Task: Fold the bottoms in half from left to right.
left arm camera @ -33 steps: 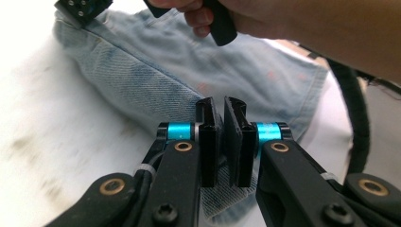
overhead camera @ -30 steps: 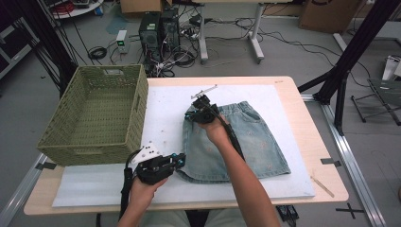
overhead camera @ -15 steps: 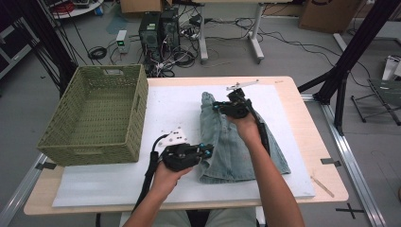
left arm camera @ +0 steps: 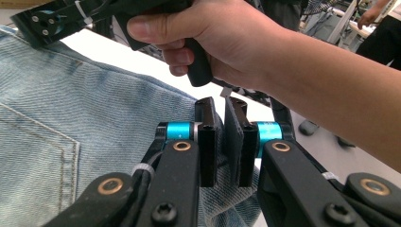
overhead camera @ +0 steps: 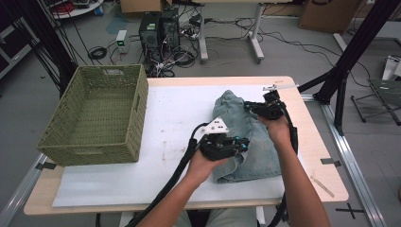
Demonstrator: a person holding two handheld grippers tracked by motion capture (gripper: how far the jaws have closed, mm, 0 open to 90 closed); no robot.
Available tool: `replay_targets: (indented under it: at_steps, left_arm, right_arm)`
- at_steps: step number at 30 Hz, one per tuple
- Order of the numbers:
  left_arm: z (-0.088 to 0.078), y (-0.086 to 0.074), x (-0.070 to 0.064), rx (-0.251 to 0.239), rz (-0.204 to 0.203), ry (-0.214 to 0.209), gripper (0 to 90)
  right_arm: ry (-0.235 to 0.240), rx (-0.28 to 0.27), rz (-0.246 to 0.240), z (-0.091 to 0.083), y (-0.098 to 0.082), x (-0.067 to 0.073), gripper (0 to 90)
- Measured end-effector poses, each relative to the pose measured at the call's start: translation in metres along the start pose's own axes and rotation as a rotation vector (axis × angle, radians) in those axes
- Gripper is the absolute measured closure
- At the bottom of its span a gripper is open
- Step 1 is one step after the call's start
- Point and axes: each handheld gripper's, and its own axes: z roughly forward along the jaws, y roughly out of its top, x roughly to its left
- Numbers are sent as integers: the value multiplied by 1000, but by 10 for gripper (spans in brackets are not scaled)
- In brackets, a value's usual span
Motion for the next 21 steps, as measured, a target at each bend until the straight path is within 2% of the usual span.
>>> replay_targets:
  at_steps: [8, 9, 11, 13, 16, 18, 21]
  left_arm:
    - [33, 3, -1, 12, -4, -2, 804]
    - [36, 2, -1, 21, -1, 8, 771]
    - [38, 0, 1, 37, -2, 33, 640]
    - [34, -3, 5, 30, 0, 60, 599]
    - [18, -10, 16, 20, -3, 109, 557]
    - [4, -17, 28, 15, -5, 168, 506]
    - [-22, -29, 49, -5, -40, 242, 436]
  right_arm:
    - [-39, -6, 22, -16, -6, -24, 850]
    - [-44, -2, 21, -17, -6, -26, 850]
    - [-57, 18, 19, -17, -8, -30, 850]
    - [-68, 31, 25, -15, -13, -35, 850]
    - [-91, 53, 47, -10, -24, -45, 850]
    - [-97, 52, 78, -7, -31, -52, 849]
    - [-112, 50, 97, -4, -36, -57, 849]
